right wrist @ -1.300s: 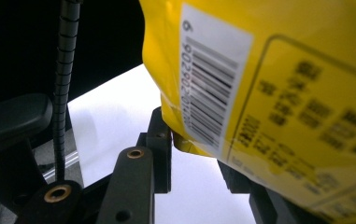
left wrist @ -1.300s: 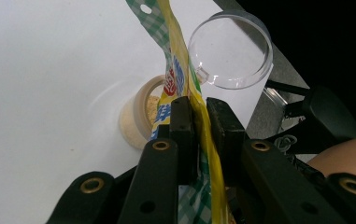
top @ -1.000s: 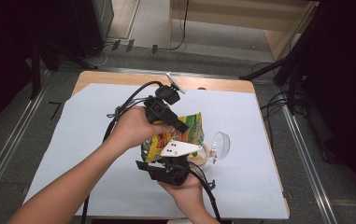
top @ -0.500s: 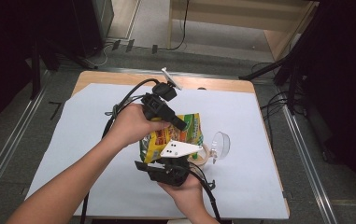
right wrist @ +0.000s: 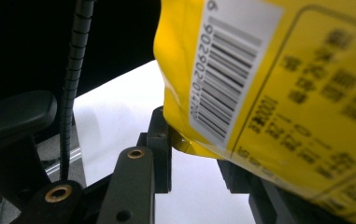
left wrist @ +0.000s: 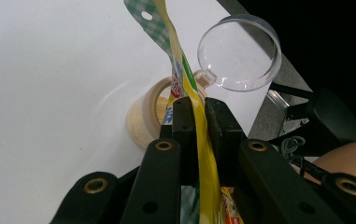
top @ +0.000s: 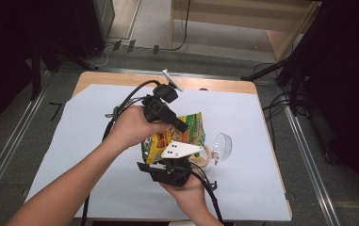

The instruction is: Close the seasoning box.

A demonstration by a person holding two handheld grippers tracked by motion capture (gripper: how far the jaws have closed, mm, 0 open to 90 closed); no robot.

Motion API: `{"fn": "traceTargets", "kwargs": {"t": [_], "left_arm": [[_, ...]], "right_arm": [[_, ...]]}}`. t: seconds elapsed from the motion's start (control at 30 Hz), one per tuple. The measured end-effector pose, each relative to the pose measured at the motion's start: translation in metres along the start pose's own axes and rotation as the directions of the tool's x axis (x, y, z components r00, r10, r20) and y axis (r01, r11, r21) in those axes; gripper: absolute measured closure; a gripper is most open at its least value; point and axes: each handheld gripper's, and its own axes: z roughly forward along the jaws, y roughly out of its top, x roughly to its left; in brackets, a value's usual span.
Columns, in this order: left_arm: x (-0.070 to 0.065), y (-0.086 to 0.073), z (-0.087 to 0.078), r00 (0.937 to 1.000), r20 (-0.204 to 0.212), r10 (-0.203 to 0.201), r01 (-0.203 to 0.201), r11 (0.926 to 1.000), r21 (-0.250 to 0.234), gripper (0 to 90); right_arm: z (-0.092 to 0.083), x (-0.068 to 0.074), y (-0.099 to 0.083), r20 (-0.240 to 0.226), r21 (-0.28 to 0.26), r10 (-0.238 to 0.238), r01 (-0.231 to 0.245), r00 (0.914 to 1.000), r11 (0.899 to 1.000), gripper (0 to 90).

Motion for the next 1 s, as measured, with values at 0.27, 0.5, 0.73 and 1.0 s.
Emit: {"fn": "traceTargets", "kwargs": {"t": [0.27, 0.5, 0.73, 1.0], "left_arm": [[0.0012, 0.0006, 0.0013, 1.0000, 0.005, -0.003, 0.003, 1.0000, 0.006, 83.3], [0.0015, 0.0007, 0.0025, 1.0000, 0.005, -0.004, 0.004, 1.0000, 0.007, 83.3], [0.0022, 0.0012, 0.0033, 0.9999, 0.007, -0.008, 0.008, 0.9999, 0.008, 83.3], [0.0046, 0.0029, 0.0044, 0.9998, 0.013, -0.014, 0.014, 0.9998, 0.017, 83.1]], "right_arm": [[-0.0004, 0.0001, 0.0002, -0.008, 0.000, 0.004, -0.004, 1.0000, 1.000, 70.3], [0.0000, -0.0010, -0.0001, -0.011, 0.006, 0.004, -0.004, 0.9999, 1.000, 70.2], [-0.0009, 0.0004, 0.0007, -0.015, 0.004, 0.009, -0.009, 0.9998, 1.000, 70.2], [-0.0019, 0.0009, 0.0016, -0.020, 0.004, 0.014, -0.014, 0.9997, 1.000, 70.1]]}}
